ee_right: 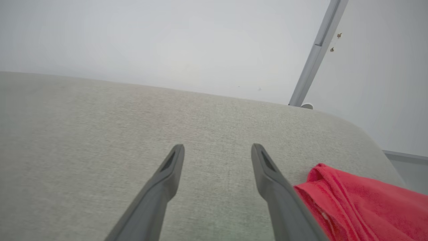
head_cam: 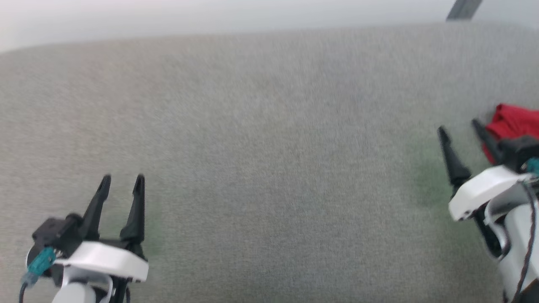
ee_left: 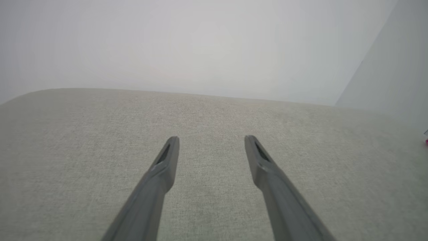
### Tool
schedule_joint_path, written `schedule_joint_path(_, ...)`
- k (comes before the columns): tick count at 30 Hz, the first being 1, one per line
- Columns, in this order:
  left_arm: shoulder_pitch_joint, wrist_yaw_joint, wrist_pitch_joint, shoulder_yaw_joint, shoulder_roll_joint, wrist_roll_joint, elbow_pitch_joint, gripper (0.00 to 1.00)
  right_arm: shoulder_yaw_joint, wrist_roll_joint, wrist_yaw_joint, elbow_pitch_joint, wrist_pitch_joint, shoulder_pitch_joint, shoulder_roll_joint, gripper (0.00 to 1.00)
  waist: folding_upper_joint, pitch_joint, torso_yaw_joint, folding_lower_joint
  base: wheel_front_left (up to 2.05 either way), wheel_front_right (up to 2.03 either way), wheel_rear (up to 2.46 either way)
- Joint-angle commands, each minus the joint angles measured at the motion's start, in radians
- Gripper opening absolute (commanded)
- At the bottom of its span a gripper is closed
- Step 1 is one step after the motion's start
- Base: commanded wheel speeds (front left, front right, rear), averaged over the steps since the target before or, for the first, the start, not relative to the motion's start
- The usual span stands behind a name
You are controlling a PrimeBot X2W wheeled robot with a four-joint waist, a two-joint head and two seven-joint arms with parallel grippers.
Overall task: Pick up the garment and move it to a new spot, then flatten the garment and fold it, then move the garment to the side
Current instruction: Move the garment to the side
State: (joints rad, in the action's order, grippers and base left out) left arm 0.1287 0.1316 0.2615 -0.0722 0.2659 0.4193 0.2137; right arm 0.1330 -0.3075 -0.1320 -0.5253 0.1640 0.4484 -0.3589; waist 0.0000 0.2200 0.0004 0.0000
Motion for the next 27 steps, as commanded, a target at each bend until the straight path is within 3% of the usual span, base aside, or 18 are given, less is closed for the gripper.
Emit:
schedule_joint_path(1, -0.020, -0.003, 0.005, 0.007, 0.003, -0.007, 0.000, 1.00, 0.006, -0.011, 0.003, 0.006, 0.013, -0.019, 0.005, 1.00, 0.0000, -0.062, 0.029, 0.0000, 0.00, 0.00, 0.00)
schedule_joint_path(12, -0.166, -0.003, 0.005, 0.069, -0.010, -0.026, -0.057, 1.00, -0.005, -0.053, 0.003, 0.137, 0.059, -0.189, 0.053, 1.00, 0.0000, -0.165, 0.017, 0.0000, 0.00, 0.00, 0.00)
schedule_joint_path(27, -0.322, -0.003, 0.005, 0.114, -0.056, -0.038, -0.174, 1.00, -0.172, -0.026, 0.003, 0.410, -0.005, -0.430, 0.135, 1.00, 0.0000, -0.218, 0.024, 0.0000, 0.00, 0.00, 0.00)
